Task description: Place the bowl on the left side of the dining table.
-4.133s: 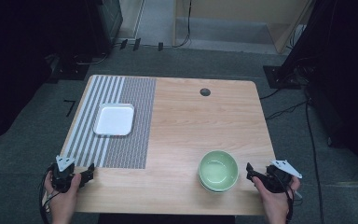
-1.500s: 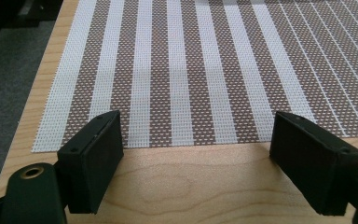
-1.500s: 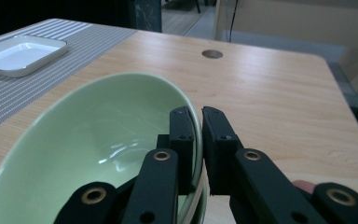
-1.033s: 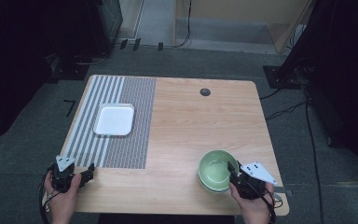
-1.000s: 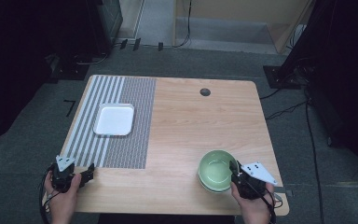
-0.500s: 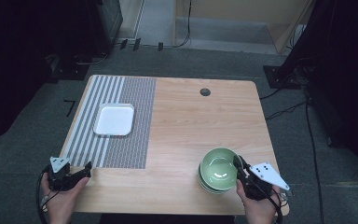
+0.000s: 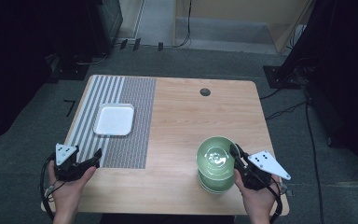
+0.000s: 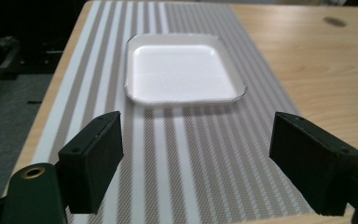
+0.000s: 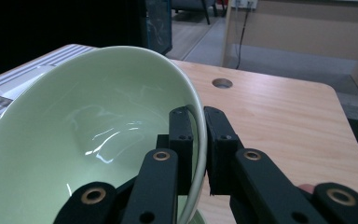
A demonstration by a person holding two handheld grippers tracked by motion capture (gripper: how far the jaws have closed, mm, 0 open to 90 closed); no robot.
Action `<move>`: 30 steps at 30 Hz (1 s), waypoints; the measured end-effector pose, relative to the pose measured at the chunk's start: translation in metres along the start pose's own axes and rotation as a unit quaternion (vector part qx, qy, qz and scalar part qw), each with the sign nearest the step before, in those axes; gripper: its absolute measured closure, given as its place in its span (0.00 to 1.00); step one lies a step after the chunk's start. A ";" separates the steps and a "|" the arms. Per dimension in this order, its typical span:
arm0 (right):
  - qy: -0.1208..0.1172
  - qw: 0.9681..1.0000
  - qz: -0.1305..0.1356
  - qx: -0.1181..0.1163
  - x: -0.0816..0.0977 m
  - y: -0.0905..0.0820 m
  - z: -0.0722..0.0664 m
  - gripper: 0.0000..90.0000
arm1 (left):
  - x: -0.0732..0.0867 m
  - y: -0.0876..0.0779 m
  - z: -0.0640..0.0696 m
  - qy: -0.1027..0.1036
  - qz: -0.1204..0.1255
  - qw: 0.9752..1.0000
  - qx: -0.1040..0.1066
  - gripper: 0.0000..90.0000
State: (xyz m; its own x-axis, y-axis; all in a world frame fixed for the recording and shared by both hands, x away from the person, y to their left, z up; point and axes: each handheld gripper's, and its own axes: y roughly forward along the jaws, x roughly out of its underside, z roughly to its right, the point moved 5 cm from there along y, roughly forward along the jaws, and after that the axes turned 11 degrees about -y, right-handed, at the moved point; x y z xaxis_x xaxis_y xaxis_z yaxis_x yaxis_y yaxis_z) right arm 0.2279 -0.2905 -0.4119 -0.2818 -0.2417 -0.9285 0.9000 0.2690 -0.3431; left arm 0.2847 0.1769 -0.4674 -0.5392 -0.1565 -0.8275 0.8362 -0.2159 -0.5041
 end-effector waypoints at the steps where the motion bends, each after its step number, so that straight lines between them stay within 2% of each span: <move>1: -0.003 1.000 0.001 -0.004 -0.003 0.002 -0.001 0.93 | -0.004 0.001 0.004 0.003 0.001 1.000 0.004 0.19; 5: -0.005 1.000 0.006 -0.019 -0.013 0.009 -0.006 0.93 | -0.017 0.003 0.014 -0.004 0.009 1.000 0.019 0.20; 7: -0.008 1.000 0.009 -0.023 -0.017 0.012 -0.009 0.93 | -0.025 0.005 0.020 -0.012 0.010 0.999 0.029 0.27; 11: -0.005 0.999 0.012 -0.031 -0.022 0.019 -0.013 0.93 | -0.036 0.005 0.027 -0.003 0.019 0.999 0.031 0.27; 13: -0.007 0.999 0.012 -0.033 -0.025 0.023 -0.015 0.93 | -0.039 0.005 0.028 -0.008 0.023 0.999 0.036 0.27; 15: -0.009 0.999 0.012 -0.035 -0.028 0.026 -0.017 0.93 | -0.040 0.006 0.029 -0.014 0.026 0.999 0.039 0.27; 18: -0.013 0.999 0.014 -0.040 -0.033 0.032 -0.019 0.93 | -0.039 0.006 0.033 -0.009 0.026 0.999 0.045 0.27; 21: -0.013 0.999 0.016 -0.050 -0.036 0.037 -0.022 0.93 | -0.038 0.006 0.040 -0.015 0.025 0.998 0.056 0.27; 24: -0.010 0.998 0.020 -0.060 -0.036 0.042 -0.027 0.93 | -0.036 0.006 0.052 -0.019 0.019 0.997 0.075 0.27; 27: -0.019 0.997 0.017 -0.067 -0.034 0.044 -0.033 0.93 | -0.035 0.003 0.067 -0.016 0.017 0.995 0.099 0.27; 30: -0.017 0.997 0.015 -0.076 -0.031 0.047 -0.040 0.93 | -0.032 0.000 0.082 -0.008 0.009 0.993 0.116 0.27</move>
State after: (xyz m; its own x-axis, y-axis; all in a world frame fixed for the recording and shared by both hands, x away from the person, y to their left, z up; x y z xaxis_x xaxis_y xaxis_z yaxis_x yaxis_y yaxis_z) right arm 0.2659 -0.2333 -0.4054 -0.2422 -0.2620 -0.9342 0.8464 0.4137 -0.3355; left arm 0.2937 0.1028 -0.4211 -0.5266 -0.1766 -0.8316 0.8018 -0.4283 -0.4168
